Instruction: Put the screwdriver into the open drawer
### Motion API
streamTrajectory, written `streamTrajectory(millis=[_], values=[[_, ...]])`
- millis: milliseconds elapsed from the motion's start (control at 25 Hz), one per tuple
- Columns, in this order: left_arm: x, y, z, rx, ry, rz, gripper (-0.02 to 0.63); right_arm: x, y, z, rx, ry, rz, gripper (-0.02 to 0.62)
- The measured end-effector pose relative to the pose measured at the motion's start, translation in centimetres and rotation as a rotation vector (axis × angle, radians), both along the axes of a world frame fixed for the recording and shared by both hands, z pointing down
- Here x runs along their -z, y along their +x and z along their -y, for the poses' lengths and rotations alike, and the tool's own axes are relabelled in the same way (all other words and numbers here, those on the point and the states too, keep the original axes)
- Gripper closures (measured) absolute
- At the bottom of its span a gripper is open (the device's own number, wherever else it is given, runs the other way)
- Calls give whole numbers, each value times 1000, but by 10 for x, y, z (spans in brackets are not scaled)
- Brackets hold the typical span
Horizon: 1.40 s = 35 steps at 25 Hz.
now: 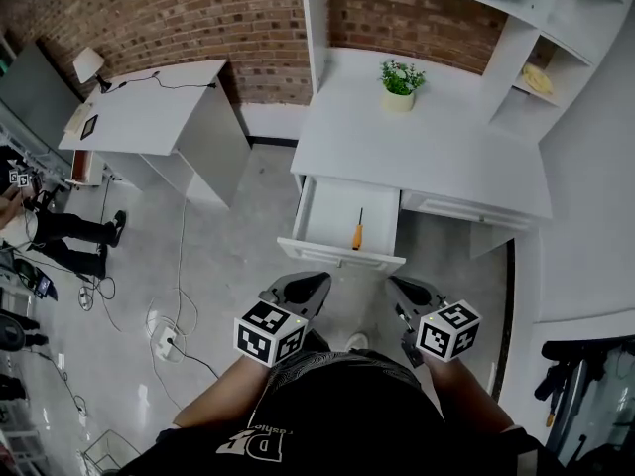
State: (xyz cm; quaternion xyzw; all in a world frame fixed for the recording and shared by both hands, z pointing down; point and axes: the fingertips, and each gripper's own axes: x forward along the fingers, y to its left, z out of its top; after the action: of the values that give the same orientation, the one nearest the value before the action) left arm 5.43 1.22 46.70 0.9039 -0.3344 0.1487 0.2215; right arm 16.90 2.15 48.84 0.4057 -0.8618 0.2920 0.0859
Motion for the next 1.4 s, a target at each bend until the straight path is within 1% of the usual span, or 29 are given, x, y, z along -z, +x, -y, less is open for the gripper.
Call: streamTrajectory(millis=[320,480,800,1400], values=[[4,-4,14,-58,-16,12,588,12,-11,7,-41,8,-28,591],[3,-15,25,-63,-22,9,588,11,-19,18,-61,10,-36,591],[5,-25,33,-99,-17,8,588,9,-30,24,-96,-6,-32,591],[5,-31,34,-124,-23,11,588,8,-40,25,-95,-25,-40,591]])
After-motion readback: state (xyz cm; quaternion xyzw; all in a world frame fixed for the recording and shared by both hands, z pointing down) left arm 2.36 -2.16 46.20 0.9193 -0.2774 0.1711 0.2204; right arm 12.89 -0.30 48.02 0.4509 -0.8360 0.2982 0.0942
